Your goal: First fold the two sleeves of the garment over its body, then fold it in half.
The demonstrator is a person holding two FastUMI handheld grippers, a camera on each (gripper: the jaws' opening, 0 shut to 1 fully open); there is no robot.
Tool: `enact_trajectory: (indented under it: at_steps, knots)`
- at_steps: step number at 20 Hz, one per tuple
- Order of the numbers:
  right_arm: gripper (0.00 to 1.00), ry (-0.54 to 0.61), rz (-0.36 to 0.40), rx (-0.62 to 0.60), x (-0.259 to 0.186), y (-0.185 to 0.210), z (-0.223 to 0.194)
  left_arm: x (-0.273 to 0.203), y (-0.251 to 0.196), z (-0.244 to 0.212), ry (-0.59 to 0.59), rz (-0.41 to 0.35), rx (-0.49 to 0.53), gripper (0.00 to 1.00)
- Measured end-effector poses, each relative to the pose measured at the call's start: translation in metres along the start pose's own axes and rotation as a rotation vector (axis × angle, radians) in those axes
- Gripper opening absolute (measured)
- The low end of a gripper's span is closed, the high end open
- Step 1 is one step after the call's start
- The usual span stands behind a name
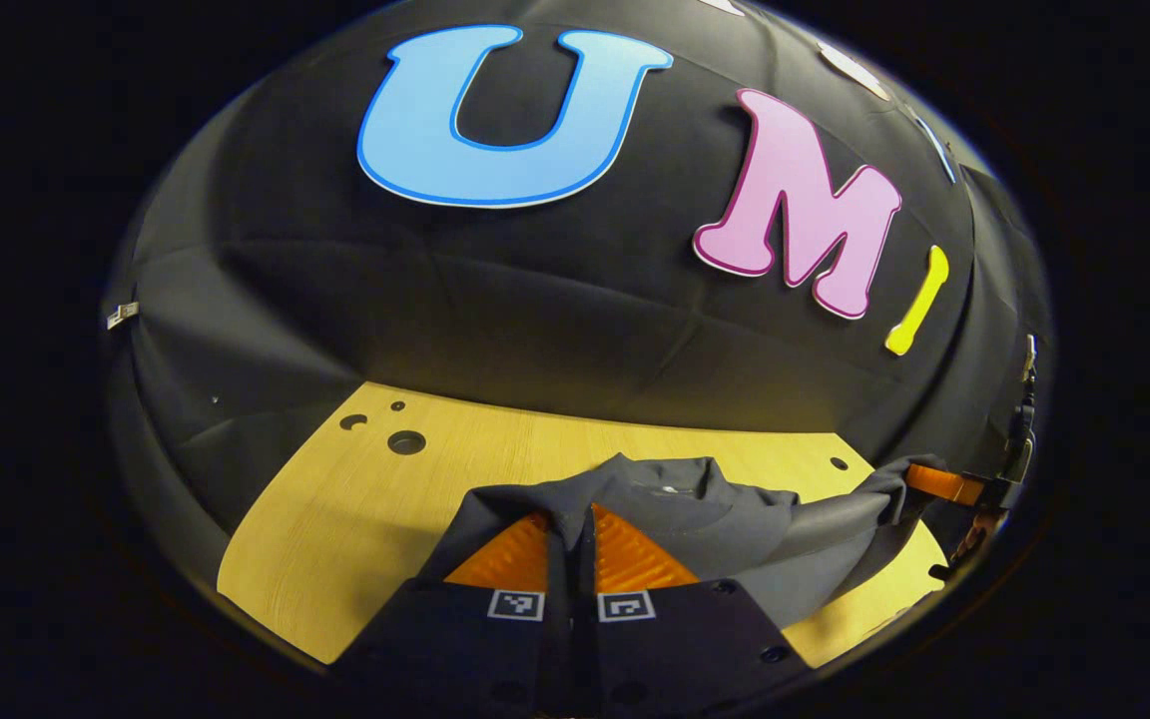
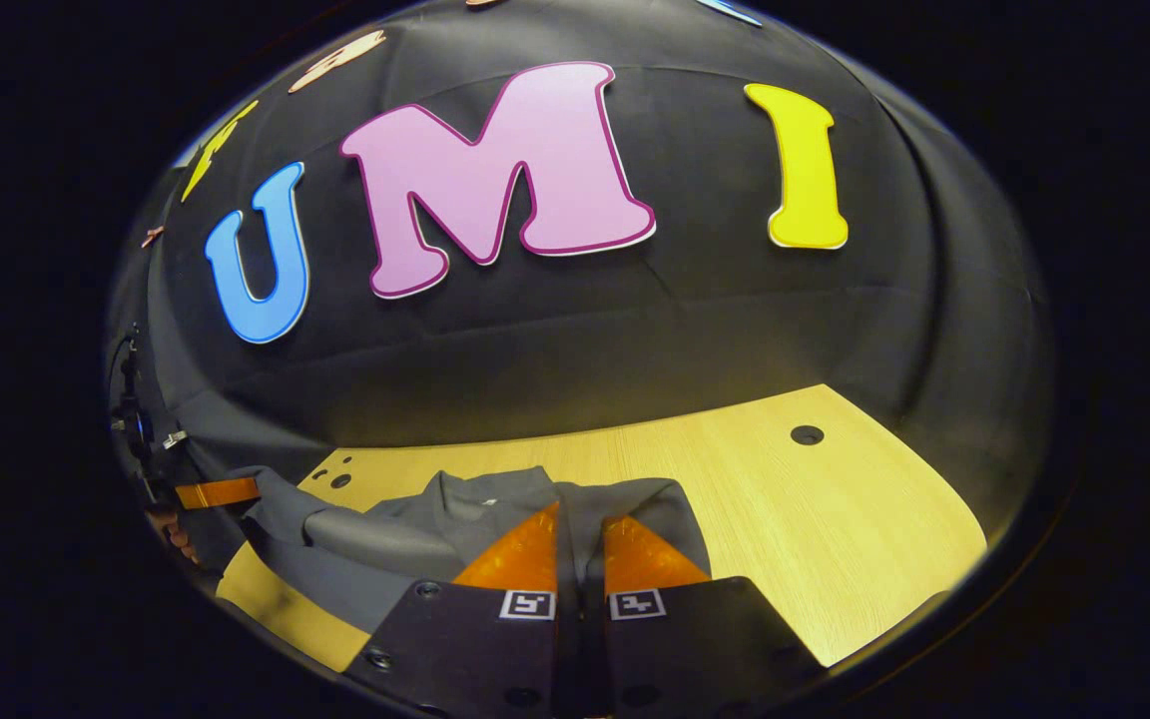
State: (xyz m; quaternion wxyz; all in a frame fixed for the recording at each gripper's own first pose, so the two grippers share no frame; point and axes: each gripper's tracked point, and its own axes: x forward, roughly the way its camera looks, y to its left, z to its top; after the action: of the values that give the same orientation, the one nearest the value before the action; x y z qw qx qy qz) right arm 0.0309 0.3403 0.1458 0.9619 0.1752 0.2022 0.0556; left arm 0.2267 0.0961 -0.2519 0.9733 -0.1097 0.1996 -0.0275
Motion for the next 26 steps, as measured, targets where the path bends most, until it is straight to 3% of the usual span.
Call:
enact_trajectory:
  at_steps: [15, 26]
  knots:
    - [0.05, 0.078, -0.021, -0.026, 0.123, -0.026, -0.049, 0.117, 0.018, -0.032, 0.049, 0.09, 0.004, 0.05]
    - [0.07, 0.19, -0.043, -0.029, 0.157, -0.041, -0.106, 0.149, 0.032, -0.085, 0.177, 0.164, 0.02, 0.05]
